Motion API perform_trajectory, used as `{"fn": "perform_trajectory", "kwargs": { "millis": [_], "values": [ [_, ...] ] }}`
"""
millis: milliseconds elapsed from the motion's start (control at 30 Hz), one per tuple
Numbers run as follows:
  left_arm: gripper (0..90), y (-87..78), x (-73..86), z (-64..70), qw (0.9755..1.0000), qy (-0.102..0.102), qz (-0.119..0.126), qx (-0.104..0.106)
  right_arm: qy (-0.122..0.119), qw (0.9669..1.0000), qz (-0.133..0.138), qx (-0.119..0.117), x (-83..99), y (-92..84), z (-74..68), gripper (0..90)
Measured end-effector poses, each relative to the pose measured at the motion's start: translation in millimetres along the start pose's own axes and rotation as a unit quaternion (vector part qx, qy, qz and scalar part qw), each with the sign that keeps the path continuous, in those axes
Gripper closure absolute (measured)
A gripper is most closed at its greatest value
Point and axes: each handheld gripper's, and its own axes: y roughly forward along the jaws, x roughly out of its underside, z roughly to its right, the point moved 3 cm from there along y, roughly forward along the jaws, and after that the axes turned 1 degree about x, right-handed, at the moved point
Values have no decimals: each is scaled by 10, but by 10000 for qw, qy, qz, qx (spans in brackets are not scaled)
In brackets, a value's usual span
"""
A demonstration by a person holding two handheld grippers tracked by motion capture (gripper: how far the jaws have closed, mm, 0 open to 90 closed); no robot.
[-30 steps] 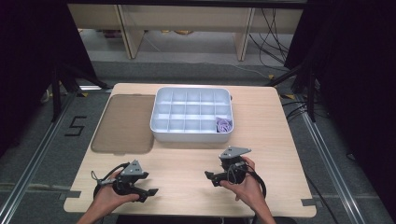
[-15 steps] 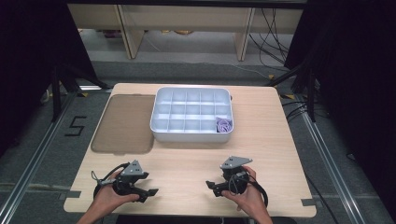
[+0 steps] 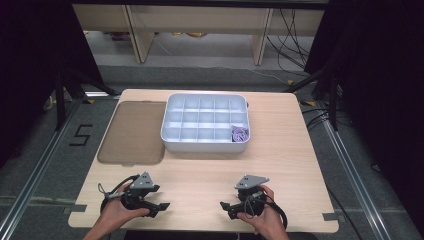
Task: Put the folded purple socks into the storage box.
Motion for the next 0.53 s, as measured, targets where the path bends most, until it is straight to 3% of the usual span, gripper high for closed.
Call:
{"fn": "perform_trajectory", "kwargs": {
  "millis": [33,67,100,167,267,367,433,533],
  "values": [
    [254,-1,0,0,10000,5,-2,-1,125,9998,-141,-8,10,-14,-21,189],
    [254,-1,0,0,10000,8,-5,1,51,10000,-21,19,17,10,-19,189],
    [254,-8,3,-17,9999,90,-78,-47,99,9999,-124,-39,19,-4,-30,188],
    [254,-7,3,-17,9999,85,-73,-46,-59,9999,-83,-72,23,16,-9,184],
    [254,-2,0,0,10000,12,-8,1,125,9998,-164,15,34,3,-14,181],
    [254,-6,4,-16,9999,80,-77,-44,-7,10000,-88,5,35,19,9,181],
    [254,-6,4,-17,9999,81,-76,-47,115,9998,-161,7,37,3,-1,180],
    [254,-6,3,-17,9999,82,-77,-47,100,9998,-167,37,39,6,5,181]
  ]
}}
